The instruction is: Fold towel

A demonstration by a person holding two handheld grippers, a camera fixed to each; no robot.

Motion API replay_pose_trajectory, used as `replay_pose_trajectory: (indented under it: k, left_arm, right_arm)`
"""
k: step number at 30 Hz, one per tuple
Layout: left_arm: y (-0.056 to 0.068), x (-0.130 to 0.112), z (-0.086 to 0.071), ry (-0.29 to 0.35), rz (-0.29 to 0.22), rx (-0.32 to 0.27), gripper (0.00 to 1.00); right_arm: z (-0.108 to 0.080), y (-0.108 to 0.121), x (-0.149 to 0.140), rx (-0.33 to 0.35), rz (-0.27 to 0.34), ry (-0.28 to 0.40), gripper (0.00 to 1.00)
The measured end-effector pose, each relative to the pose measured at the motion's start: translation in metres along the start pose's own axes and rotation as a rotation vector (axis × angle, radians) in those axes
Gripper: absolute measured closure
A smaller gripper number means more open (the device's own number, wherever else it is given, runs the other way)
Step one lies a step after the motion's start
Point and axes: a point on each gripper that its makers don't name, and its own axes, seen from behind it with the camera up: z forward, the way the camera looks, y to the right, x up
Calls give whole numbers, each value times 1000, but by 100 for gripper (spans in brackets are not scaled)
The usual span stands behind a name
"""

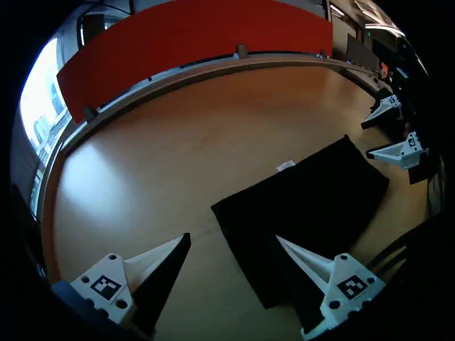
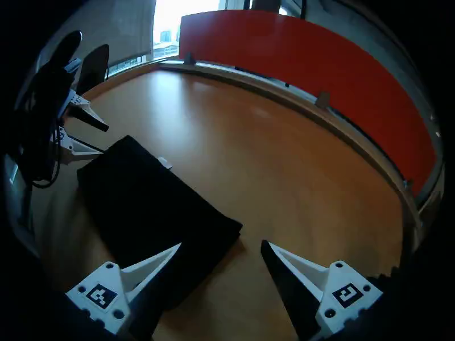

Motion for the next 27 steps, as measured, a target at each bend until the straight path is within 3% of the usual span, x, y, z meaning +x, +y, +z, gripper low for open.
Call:
replay_pose_trajectory:
  k: [14,27]
  left_arm:
    - [1,-4,-14,10,-38,6,0]
    - [6,-25,-34,13,-94,25,0]
  right_arm:
    - [-19,-6,-9,-2,20,14,1]
    - [-44,-24,-25,3,41,24,1]
